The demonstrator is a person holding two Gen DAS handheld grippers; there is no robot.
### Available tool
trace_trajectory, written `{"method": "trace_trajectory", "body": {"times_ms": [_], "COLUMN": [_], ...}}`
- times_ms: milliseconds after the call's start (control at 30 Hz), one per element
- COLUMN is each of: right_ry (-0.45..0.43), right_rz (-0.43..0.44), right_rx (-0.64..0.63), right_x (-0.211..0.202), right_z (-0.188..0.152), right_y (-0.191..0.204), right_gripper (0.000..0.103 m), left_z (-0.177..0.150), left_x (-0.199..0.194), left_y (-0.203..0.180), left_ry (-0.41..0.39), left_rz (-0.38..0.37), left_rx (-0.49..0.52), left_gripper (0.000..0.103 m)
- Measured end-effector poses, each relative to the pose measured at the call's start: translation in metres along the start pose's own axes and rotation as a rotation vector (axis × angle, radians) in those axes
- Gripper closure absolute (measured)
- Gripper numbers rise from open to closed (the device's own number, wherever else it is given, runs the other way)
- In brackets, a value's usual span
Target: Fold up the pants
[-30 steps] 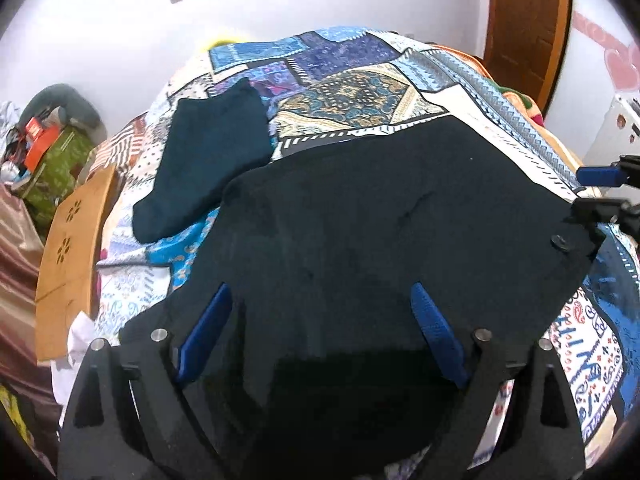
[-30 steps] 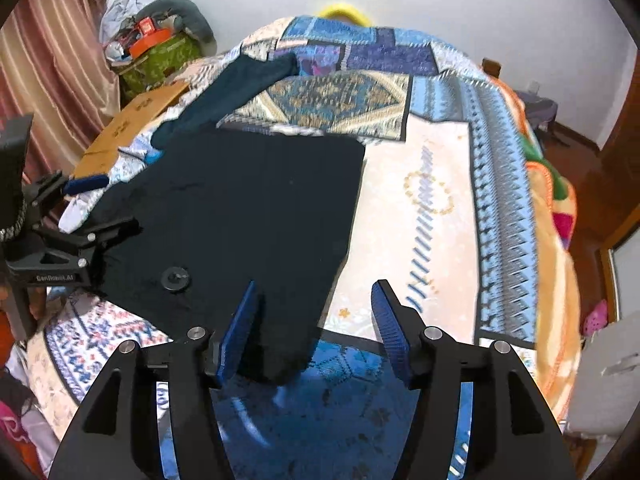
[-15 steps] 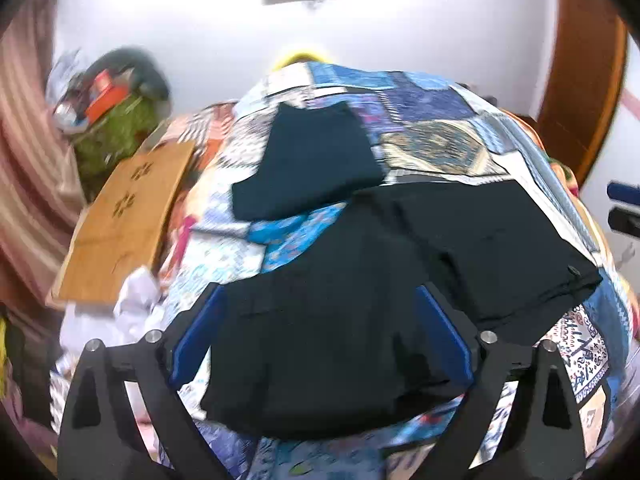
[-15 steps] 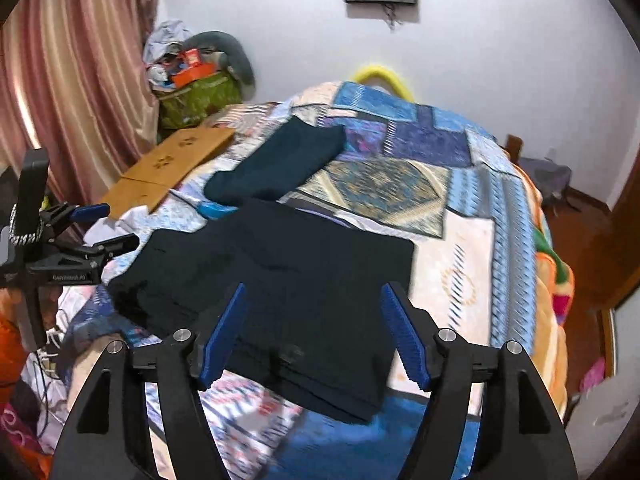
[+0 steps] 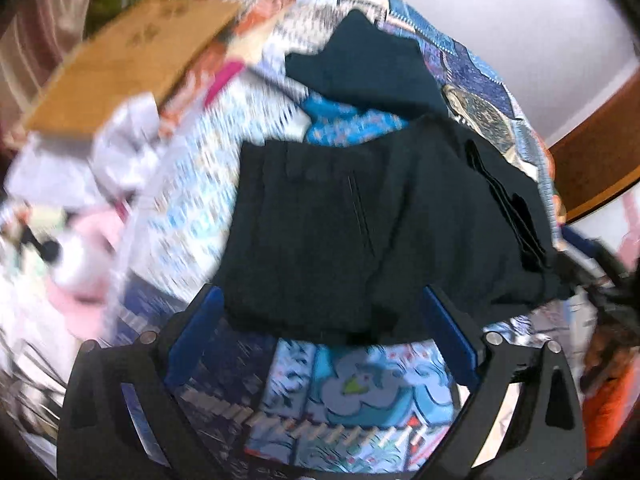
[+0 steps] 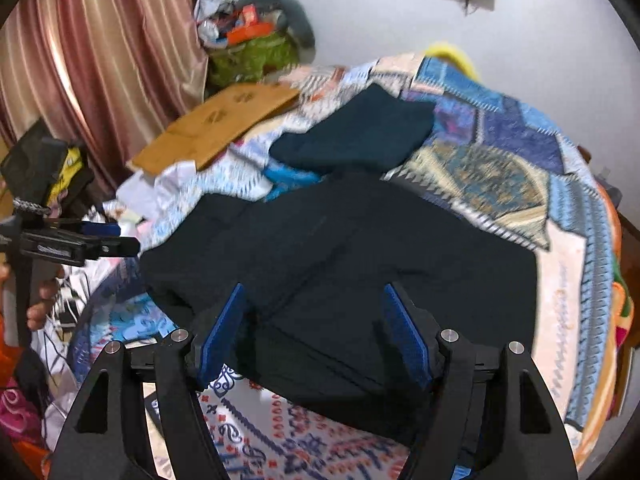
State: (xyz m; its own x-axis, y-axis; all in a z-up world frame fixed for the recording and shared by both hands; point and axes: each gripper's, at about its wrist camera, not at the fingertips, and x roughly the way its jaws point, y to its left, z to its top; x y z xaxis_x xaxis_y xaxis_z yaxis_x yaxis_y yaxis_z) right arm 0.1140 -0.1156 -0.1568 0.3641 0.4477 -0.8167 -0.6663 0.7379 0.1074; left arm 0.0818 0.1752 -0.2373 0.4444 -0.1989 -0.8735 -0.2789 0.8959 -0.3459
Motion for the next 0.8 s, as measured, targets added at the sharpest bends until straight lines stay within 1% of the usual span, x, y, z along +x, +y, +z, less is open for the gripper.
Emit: {"method": "trace_trajectory", "body": {"times_ms": [100, 233, 400, 533, 700, 800], "right_ry": [0.067, 0.065, 0.062, 0.061, 0.061, 0.06], "right_rz": [0.017, 0.005, 0.029, 0.034, 0.045, 0.049], "right_rx": [0.017, -0.012, 0.001, 0.002, 0.003, 0.004], "right_x": [0.017, 0.018, 0.018, 0.019, 0.02, 0.02], "right_z": [-0.007, -0.01, -0.01, -0.01, -0.01, -0.01], "right_y": [0.0, 0.004, 0.0, 0.001, -0.001, 0.0], "right_gripper": [0.035, 0.032, 0.032, 0.032, 0.032, 0.031], "left_z": [-0.008, -0.015, -0.02, -0.013, -0.003, -0.001], "left_x": [0.005, 0.018, 0.048, 0.058, 0.066, 0.074], "left_y": [0.008, 0.014, 0.027, 0.028, 0.037, 0.048], "left_ry": [0.035, 0.103, 0.196, 0.192, 0.171, 0.167], "left_rz": [-0.095, -0.177, -0.278, -0.288, -0.384, -0.415], "left_rx": [-0.065, -0.138, -0.28, -0.319, -0.439, -0.507], "left_gripper": [0.004, 0.004, 0.004, 0.004, 0.004, 0.004]}}
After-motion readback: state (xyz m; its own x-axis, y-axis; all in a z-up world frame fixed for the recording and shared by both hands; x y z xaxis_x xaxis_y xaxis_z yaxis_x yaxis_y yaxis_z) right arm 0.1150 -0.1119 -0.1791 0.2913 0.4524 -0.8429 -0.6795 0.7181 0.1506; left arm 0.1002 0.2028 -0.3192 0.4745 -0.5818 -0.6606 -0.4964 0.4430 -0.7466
